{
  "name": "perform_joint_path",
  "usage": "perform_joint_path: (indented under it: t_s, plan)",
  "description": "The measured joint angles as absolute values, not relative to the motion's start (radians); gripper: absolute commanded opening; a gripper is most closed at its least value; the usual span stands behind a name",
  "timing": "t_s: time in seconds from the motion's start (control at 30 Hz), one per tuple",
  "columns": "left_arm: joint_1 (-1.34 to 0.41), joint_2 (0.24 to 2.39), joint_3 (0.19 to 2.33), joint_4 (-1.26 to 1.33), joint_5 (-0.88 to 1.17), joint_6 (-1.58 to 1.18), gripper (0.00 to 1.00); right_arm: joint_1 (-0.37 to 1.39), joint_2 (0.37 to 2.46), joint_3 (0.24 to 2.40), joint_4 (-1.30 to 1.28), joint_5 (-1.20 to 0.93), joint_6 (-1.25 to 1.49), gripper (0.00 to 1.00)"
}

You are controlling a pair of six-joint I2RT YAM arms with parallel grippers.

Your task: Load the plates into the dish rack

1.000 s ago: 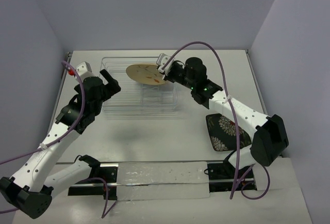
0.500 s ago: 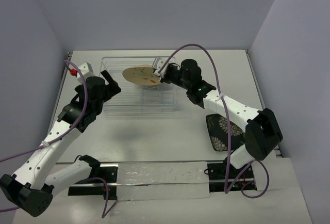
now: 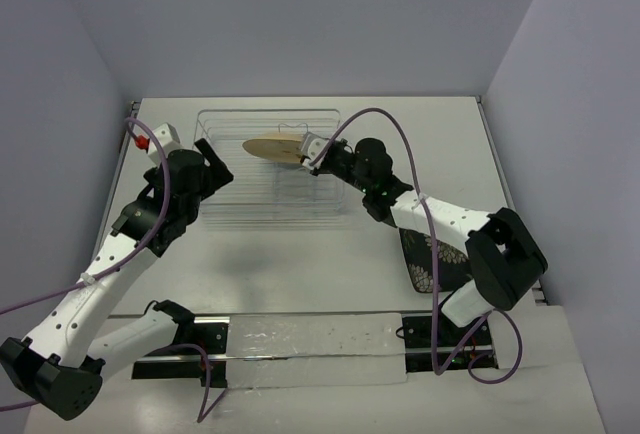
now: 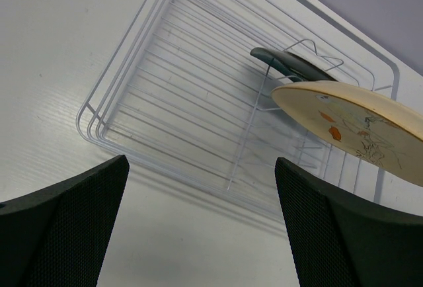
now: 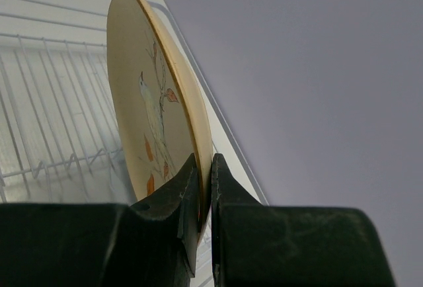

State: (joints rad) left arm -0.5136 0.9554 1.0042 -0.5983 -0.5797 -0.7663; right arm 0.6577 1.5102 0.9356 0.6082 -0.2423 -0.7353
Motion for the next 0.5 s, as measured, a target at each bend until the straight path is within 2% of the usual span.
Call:
perform_joint_path:
  t_s: [0.5]
  plan:
    - [-0.513, 0.938, 1.004, -0.638, -0.580, -0.784, 0.99, 0.670, 1.580, 0.915, 0.801, -0.214, -0.805, 0.00]
